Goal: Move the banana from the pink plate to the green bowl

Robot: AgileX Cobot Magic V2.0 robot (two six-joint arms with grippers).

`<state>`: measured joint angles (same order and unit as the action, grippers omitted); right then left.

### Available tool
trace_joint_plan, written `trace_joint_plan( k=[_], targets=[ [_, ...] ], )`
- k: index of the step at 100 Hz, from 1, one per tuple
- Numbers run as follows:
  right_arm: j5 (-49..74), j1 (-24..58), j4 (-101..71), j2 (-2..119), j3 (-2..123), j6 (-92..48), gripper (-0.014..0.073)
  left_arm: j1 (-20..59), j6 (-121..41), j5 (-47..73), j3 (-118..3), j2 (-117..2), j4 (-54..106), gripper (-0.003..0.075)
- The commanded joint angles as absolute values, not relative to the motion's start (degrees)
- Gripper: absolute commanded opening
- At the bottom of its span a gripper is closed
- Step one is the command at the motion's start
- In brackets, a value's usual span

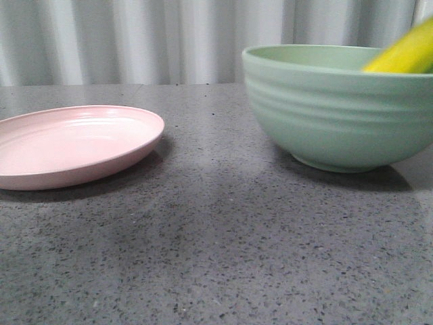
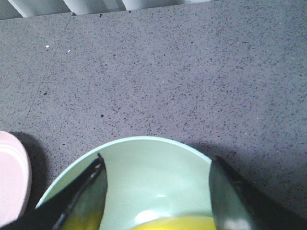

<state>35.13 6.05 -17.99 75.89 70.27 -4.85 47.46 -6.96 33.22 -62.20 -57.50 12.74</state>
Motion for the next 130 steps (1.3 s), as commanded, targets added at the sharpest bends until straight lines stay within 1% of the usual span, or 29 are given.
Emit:
trace_joint_plan(
  k=[1,5,7,12,15,16,17,19,22,24,27,29,34,35,49,63,75,92,106,130],
  targets=[
    [32.4,5.8,-18.2,73.9,72.3,-5.2,0.0388,47.4,-6.2,28.9,-64.2,-56.2,13.9,0.0422],
    [33.1,5.8,-18.1,73.5,72.3,-5.2,0.0388,47.4,-5.9,28.8,-64.2,-55.5,13.9,0.0397],
    [33.5,5.8,-18.1,73.2,72.3,-5.2,0.0388,47.4,-5.9,28.8,-64.2,-55.5,13.9,0.0372],
    [34.7,5.8,-18.0,72.4,72.3,-5.7,0.0375,47.4,-5.8,28.7,-64.2,-54.7,13.9,0.0284],
    [35.5,5.8,-18.0,71.8,72.3,-6.1,0.0351,47.4,-5.8,28.7,-64.2,-53.8,13.6,0.0203],
    [35.8,5.8,-18.0,71.5,72.3,-6.0,0.0332,47.4,-5.8,28.7,-64.2,-53.6,13.6,0.0186],
    [36.0,5.8,-17.7,71.4,72.3,-6.0,0.0322,47.4,-5.8,28.7,-64.2,-53.5,13.5,0.0150],
    [36.6,5.8,-17.5,71.0,72.3,-6.0,0.0286,47.4,-5.8,28.7,-64.2,-52.7,13.4,0.0113],
    [37.2,5.8,-16.8,70.2,72.3,-6.0,0.0228,47.4,-5.8,28.7,-64.2,-52.2,13.1,0.0020],
    [37.7,5.8,-16.3,69.7,72.3,-6.0,0.0178,47.4,-5.8,28.7,-64.1,-51.4,12.8,-0.0018],
    [38.5,5.8,-15.9,68.9,72.3,-6.1,0.0091,47.4,-5.8,28.7,-64.0,-50.6,12.3,-0.0017],
    [38.8,5.8,-15.6,68.3,72.3,-6.1,0.0056,47.4,-5.8,28.7,-63.7,-49.6,12.1,-0.0019],
    [39.7,5.8,-15.3,66.9,72.3,-6.1,-0.0074,47.4,-5.8,28.7,-63.0,-47.6,11.9,-0.0019],
    [39.7,5.8,-15.2,66.5,72.3,-6.1,-0.0082,47.4,-5.8,28.7,-62.7,-47.3,11.8,-0.0019],
    [39.4,5.8,-14.9,60.9,70.9,-6.3,-0.0072,47.4,-5.8,26.7,-57.9,-40.5,11.7,-0.0019],
    [35.1,5.8,-14.0,53.3,65.8,-7.5,-0.0072,47.4,-5.8,20.0,-50.2,-32.6,11.7,-0.0019],
    [29.0,5.8,-12.7,46.0,58.2,-7.5,-0.0072,47.4,-5.8,14.0,-42.5,-25.9,11.7,-0.0019],
    [23.9,5.8,-8.7,35.2,46.2,-7.5,-0.0072,47.4,-5.8,11.0,-31.7,-17.6,11.5,-0.0019],
    [17.1,5.8,-8.2,26.1,35.9,-7.5,-0.0072,47.4,-5.8,6.7,-24.0,-11.2,11.5,-0.0019],
    [8.2,5.8,-7.4,10.7,21.0,-7.5,-0.0072,47.4,-5.8,5.1,-15.5,-2.7,11.5,-0.0019]
  ],
)
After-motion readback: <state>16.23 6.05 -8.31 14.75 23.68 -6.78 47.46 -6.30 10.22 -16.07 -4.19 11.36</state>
